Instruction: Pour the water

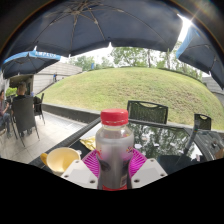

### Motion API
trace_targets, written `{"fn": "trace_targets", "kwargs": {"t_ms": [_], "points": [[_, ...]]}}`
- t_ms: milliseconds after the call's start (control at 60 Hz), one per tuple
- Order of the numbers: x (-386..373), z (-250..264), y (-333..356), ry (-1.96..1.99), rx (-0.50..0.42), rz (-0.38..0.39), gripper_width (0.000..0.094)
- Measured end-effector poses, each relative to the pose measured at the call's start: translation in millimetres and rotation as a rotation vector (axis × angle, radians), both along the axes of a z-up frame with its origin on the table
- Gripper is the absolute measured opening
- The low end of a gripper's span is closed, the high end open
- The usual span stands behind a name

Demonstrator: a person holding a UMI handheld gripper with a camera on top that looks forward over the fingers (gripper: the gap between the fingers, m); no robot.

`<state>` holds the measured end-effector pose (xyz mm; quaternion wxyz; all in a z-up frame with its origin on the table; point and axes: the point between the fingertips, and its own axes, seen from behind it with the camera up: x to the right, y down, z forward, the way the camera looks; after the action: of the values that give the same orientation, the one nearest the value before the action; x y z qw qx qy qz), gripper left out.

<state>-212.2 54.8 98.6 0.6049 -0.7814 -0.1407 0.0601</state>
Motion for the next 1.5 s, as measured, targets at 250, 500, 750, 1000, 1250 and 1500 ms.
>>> {"fn": "trace_targets", "kwargs": {"t_ms": [250,500,750,1000,1250,1500], "points": [[16,-26,-6,0.072,-0.032,0.052,0.0377],[21,-27,-17,0.058,-0.067,0.063,0.0658],[45,17,-81,0.074,0.015,0.063,0.0839],[116,36,-189,-0.013,0.164,-0.018,0.0845],[166,10,-241,-0.055,0.168,-0.116,0.084],[178,4,-253,0.011,0.197,-0.105,0.0837]]}}
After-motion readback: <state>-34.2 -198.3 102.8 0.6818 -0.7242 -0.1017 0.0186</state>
